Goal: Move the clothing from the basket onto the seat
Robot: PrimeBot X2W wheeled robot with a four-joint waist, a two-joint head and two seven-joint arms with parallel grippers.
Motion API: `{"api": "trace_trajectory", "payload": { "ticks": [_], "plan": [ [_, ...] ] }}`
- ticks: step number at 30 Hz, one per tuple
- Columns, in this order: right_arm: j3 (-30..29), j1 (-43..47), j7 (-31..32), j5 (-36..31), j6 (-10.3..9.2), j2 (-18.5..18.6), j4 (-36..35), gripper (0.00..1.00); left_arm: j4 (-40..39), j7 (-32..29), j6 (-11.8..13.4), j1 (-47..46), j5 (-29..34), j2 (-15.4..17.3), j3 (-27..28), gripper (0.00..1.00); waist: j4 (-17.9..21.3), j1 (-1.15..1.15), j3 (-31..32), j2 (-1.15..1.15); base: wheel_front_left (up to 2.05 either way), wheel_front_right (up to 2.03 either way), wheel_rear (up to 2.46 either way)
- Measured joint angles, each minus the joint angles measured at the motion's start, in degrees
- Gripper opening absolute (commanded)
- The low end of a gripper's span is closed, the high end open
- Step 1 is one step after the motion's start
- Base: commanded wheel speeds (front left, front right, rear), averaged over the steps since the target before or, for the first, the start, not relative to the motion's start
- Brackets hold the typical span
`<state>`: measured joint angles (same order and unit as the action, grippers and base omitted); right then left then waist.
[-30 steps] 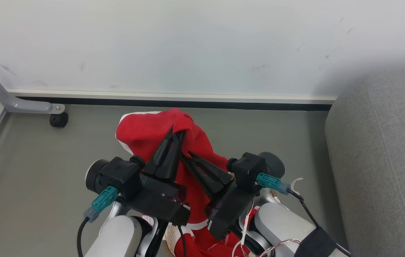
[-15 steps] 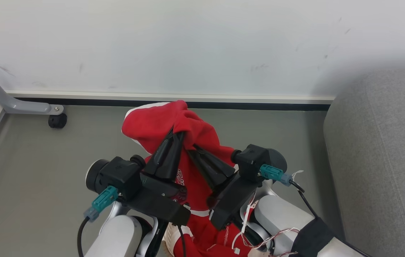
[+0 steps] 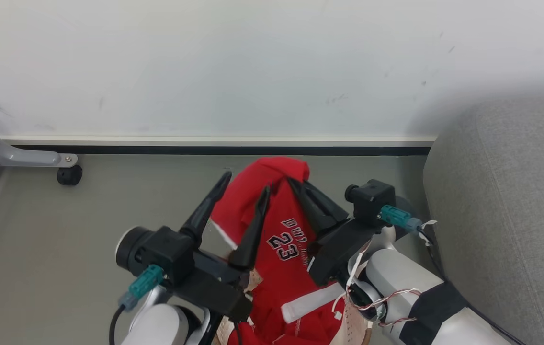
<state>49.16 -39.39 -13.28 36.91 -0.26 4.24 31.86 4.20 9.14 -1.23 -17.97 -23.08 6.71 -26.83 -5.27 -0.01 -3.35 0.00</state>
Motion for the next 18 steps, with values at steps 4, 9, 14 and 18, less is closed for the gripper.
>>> {"api": "trace_trajectory", "payload": {
  "ticks": [4,9,14,18],
  "plan": [
    [-1.7,0.0,-0.4,0.5,-0.31,1.3,1.1,0.0,0.0,-0.6,-0.4,1.3,1.4,0.6,-1.6,1.0,0.4,0.0,0.2,0.0,0.0,0.0,0.0],
    [-3.3,0.4,-0.5,1.0,-0.58,2.5,2.1,0.0,0.0,-1.5,-0.9,3.1,2.2,1.2,-3.5,1.0,1.0,0.01,0.4,0.0,0.0,0.0,0.0],
    [-4.2,1.0,-0.9,1.1,-0.77,3.0,2.2,0.0,0.0,-2.0,-1.3,4.5,2.9,2.4,-4.6,1.0,2.1,0.01,0.4,0.0,0.0,0.0,0.0],
    [-4.8,1.6,-0.9,1.1,-0.83,3.9,2.2,0.0,-0.5,-2.5,-1.3,5.4,3.5,3.0,-5.3,1.0,3.1,0.0,0.3,0.0,0.0,0.0,0.0]
  ]
}}
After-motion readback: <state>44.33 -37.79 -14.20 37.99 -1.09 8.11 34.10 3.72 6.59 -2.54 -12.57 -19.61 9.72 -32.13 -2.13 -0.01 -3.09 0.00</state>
